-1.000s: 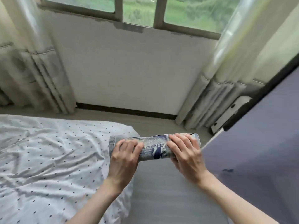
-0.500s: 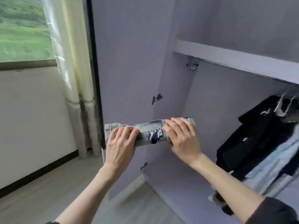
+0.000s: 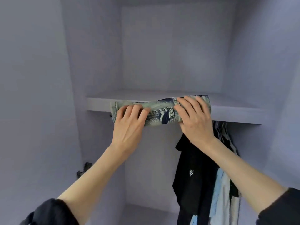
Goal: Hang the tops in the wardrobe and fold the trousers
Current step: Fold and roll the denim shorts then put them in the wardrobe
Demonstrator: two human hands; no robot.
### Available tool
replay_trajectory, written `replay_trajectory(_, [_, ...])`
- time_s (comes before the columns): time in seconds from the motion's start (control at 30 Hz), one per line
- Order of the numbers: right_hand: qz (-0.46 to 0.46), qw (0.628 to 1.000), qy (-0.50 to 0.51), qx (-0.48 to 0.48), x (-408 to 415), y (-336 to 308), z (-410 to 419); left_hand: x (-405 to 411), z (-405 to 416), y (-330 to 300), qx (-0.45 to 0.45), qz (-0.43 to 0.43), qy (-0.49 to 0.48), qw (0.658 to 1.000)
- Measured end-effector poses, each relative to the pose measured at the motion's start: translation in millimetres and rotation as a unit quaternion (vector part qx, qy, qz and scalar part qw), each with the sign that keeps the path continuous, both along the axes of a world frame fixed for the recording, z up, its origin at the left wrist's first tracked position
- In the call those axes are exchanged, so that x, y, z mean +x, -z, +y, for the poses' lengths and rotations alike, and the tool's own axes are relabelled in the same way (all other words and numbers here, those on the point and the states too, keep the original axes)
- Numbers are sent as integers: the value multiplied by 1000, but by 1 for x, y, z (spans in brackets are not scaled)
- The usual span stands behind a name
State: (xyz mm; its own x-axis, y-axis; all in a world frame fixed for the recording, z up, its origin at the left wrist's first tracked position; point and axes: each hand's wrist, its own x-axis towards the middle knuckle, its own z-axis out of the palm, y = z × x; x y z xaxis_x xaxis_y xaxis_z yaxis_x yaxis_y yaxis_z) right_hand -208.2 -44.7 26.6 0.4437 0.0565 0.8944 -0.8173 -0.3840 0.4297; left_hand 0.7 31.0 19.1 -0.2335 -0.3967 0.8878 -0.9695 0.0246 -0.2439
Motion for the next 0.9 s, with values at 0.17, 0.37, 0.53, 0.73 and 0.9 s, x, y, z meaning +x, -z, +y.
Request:
replay_trajectory(0.17, [29,994,105,-9,-46,-29,-61,-32,-91,-34,13,-56,44,997])
replay_trajectory(0.37, [51,981,186,-27,-94,-84,-146,-75,-199,-88,-3,-145,40,989])
replay_trajectory(0.53, [88,970,227,-11,-130,-123,-223,-115,-290,-117,3,-188,2,982])
replay_trajectory(0.73, [127,875,325,336,-151,-111,-290,-153,-365,-112,303,-138,16,943])
replay_trajectory(0.9, [119,712,253,645,-143,-135,-299,-165,-391,-118,557,-81,50,825])
